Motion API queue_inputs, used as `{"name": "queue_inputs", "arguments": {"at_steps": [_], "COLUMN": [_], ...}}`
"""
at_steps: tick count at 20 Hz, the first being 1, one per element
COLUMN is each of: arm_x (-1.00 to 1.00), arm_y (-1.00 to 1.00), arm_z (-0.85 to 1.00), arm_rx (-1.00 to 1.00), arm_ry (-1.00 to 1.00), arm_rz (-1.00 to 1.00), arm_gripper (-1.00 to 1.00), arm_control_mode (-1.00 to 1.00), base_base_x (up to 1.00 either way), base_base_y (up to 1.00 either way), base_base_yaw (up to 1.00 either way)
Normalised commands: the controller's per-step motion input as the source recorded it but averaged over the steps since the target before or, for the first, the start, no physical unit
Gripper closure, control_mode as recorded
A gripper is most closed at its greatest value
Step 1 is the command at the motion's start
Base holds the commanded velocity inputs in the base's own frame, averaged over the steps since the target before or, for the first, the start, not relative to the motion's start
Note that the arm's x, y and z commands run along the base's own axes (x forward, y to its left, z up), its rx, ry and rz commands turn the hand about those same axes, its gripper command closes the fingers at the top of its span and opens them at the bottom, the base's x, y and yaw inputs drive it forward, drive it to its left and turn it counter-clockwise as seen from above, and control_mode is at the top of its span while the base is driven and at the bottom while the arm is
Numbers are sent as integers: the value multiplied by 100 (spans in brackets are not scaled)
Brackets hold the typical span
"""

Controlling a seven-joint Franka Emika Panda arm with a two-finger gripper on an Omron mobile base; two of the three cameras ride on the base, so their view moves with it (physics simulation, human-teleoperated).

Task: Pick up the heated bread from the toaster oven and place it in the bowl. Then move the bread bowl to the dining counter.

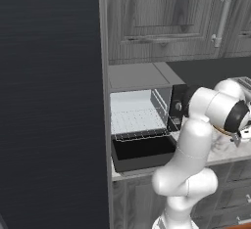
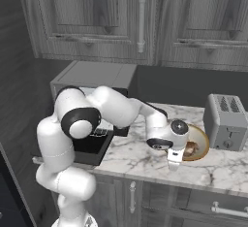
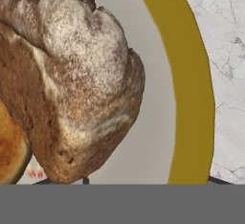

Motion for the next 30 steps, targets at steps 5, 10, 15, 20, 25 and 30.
{"name": "queue_inputs", "arguments": {"at_steps": [5,10,15,20,25,30], "arm_x": [-35,-37,-23,0,-12,-30], "arm_y": [14,29,47,62,34,8], "arm_z": [27,57,67,79,80,21], "arm_rx": [-4,0,-1,-3,0,0], "arm_ry": [-21,-11,-3,3,1,0], "arm_rz": [0,0,0,1,4,8], "arm_gripper": [100,100,100,100,100,100], "arm_control_mode": [-100,-100,-100,-100,-100,-100], "base_base_x": [0,0,0,0,0,0], "base_base_y": [0,0,0,0,0,0], "base_base_yaw": [0,0,0,0,0,0]}}
